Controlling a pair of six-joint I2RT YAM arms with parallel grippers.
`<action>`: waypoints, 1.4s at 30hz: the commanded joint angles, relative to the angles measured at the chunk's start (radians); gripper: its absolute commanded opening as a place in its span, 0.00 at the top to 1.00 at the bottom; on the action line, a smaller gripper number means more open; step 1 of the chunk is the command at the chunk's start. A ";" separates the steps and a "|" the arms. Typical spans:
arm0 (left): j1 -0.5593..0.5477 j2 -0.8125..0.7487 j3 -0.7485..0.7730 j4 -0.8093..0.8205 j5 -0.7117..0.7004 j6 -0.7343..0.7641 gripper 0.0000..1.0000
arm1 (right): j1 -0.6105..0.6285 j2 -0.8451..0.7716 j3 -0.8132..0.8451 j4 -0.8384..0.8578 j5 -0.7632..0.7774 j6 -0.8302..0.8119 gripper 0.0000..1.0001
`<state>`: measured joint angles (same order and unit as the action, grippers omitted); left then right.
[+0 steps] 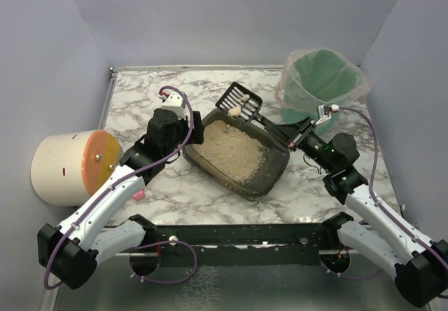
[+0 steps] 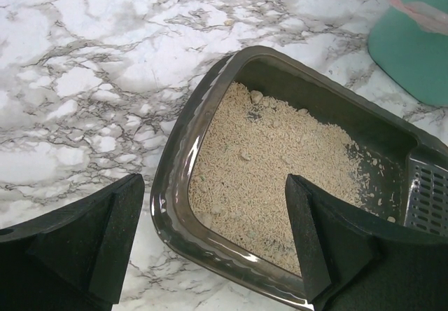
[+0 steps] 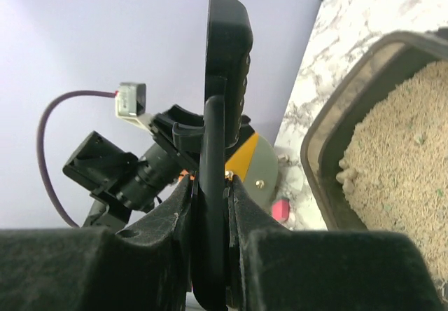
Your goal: Clean the litter box
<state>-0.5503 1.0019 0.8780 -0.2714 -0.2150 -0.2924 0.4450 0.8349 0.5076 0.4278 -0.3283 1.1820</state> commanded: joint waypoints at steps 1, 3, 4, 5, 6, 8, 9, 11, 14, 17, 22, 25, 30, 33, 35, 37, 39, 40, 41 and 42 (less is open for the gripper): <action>-0.002 -0.021 0.006 -0.001 -0.018 -0.007 0.11 | -0.004 -0.039 0.075 -0.095 0.108 -0.066 0.99; -0.002 -0.023 0.006 -0.002 -0.017 -0.007 0.11 | -0.004 -0.054 0.113 -0.134 0.160 -0.091 0.99; -0.003 -0.023 0.006 -0.002 -0.016 -0.007 0.11 | -0.005 -0.061 0.132 -0.162 0.185 -0.106 0.99; -0.002 -0.023 0.005 -0.002 -0.017 -0.008 0.11 | -0.004 -0.070 0.151 -0.176 0.213 -0.120 0.99; -0.002 -0.023 0.004 -0.002 -0.016 -0.009 0.11 | -0.004 -0.079 0.169 -0.195 0.242 -0.134 0.99; -0.002 -0.021 0.004 -0.001 -0.009 -0.012 0.11 | -0.004 -0.095 0.205 -0.226 0.304 -0.163 0.99; -0.002 -0.020 0.004 0.000 -0.004 -0.014 0.11 | -0.004 -0.099 0.220 -0.238 0.321 -0.178 0.99; -0.002 -0.017 0.004 -0.002 -0.003 -0.014 0.11 | -0.005 -0.101 0.260 -0.273 0.389 -0.213 0.99; -0.002 -0.018 0.006 -0.003 -0.007 -0.013 0.11 | -0.004 -0.097 0.336 -0.348 0.464 -0.256 0.99; -0.002 -0.018 0.006 -0.003 -0.006 -0.013 0.11 | -0.004 -0.108 0.379 -0.401 0.556 -0.297 0.99; -0.002 -0.015 0.006 -0.003 -0.006 -0.014 0.11 | -0.005 -0.147 0.413 -0.417 0.688 -0.387 0.99; -0.002 -0.011 0.008 -0.003 -0.003 -0.016 0.11 | -0.004 -0.156 0.445 -0.426 0.762 -0.477 0.99; -0.002 -0.004 0.008 -0.002 0.002 -0.017 0.11 | -0.004 -0.168 0.477 -0.487 0.900 -0.607 0.99; -0.002 0.000 0.010 -0.003 0.005 -0.019 0.11 | -0.005 -0.166 0.479 -0.489 0.960 -0.698 0.99; -0.002 0.001 0.011 -0.003 0.006 -0.019 0.11 | -0.005 -0.150 0.487 -0.506 1.009 -0.757 0.99; -0.003 0.003 0.011 -0.002 0.006 -0.019 0.11 | -0.004 -0.124 0.493 -0.516 1.058 -0.832 0.99; -0.002 0.004 0.012 -0.002 0.006 -0.017 0.11 | -0.004 -0.089 0.501 -0.517 1.098 -0.906 0.99; -0.003 0.003 0.012 -0.003 0.006 -0.017 0.11 | -0.004 -0.070 0.505 -0.517 1.115 -0.939 0.99; -0.003 0.004 0.013 -0.002 0.006 -0.017 0.11 | -0.004 -0.046 0.511 -0.516 1.126 -0.973 0.99; -0.003 0.003 0.012 -0.003 0.006 -0.017 0.11 | -0.005 -0.024 0.520 -0.519 1.133 -1.010 0.99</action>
<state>-0.5503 1.0008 0.8780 -0.2726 -0.2138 -0.2996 0.4446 0.7410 0.9890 -0.0597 0.6891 0.3668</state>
